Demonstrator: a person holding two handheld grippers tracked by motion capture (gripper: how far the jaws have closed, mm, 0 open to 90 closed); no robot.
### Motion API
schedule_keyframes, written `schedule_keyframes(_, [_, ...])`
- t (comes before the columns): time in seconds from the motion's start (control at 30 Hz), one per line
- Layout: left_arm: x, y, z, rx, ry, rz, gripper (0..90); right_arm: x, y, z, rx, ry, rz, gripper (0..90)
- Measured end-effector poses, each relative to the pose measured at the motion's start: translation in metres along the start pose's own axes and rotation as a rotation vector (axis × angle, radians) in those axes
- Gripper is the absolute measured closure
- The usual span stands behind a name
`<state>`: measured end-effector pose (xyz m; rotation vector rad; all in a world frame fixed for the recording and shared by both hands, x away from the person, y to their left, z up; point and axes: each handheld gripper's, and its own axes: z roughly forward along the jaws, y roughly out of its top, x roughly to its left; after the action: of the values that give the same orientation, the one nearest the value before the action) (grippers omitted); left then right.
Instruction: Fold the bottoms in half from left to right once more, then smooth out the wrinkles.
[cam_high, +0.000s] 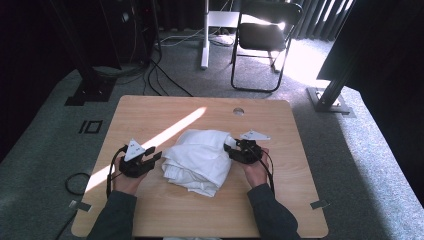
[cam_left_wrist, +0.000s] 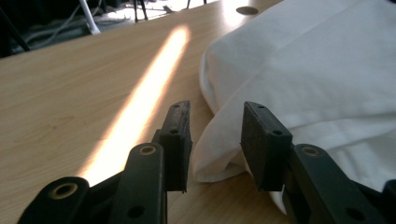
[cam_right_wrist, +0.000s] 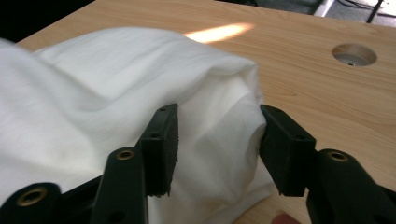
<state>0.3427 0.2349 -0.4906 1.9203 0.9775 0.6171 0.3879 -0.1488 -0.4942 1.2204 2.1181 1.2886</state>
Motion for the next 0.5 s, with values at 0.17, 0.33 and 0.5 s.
schedule_keyframes(0.17, [0.009,-0.011,0.008,0.022,0.008,-0.038,57.2,0.005,-0.002,-0.001,0.008,0.011,-0.011,43.4])
schedule_keyframes(0.33, [0.01,-0.02,0.009,0.047,-0.009,-0.043,50.7,0.001,-0.001,0.003,0.009,0.019,0.022,39.4])
schedule_keyframes(0.5, [0.01,-0.03,0.009,0.067,0.014,-0.033,45.2,-0.007,0.003,0.005,-0.009,0.014,0.069,33.4])
